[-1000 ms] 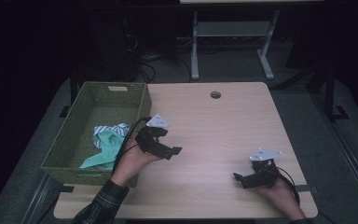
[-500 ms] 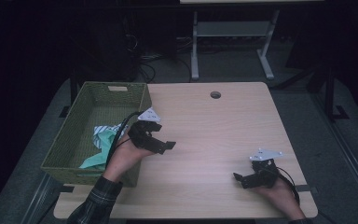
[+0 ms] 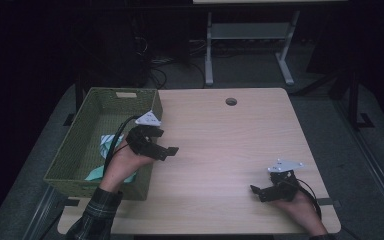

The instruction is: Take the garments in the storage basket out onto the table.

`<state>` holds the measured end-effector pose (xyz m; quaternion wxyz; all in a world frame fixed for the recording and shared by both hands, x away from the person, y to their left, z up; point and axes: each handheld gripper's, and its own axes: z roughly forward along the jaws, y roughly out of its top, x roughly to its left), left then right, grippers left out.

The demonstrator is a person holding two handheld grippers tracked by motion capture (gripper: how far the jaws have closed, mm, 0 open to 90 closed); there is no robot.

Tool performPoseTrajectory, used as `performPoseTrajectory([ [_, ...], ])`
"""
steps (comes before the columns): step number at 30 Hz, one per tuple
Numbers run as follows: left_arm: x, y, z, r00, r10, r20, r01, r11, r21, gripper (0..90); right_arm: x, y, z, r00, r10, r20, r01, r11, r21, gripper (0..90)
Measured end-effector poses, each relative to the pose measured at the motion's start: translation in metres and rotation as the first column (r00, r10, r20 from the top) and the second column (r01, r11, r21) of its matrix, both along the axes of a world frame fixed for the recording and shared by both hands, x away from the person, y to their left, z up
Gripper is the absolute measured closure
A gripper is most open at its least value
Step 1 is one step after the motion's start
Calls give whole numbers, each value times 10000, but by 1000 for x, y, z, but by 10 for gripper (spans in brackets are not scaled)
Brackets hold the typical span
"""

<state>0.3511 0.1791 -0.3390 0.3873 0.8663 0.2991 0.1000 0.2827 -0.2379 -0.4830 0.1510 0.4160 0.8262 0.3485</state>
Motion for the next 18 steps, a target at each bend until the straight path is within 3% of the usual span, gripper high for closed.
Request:
performPoseTrajectory([
  [18, 2, 32, 9, 9988, 497, 50, -497, 9988, 38, 138, 0, 0, 0, 10000, 17, 12, -17, 10000, -2, 4],
])
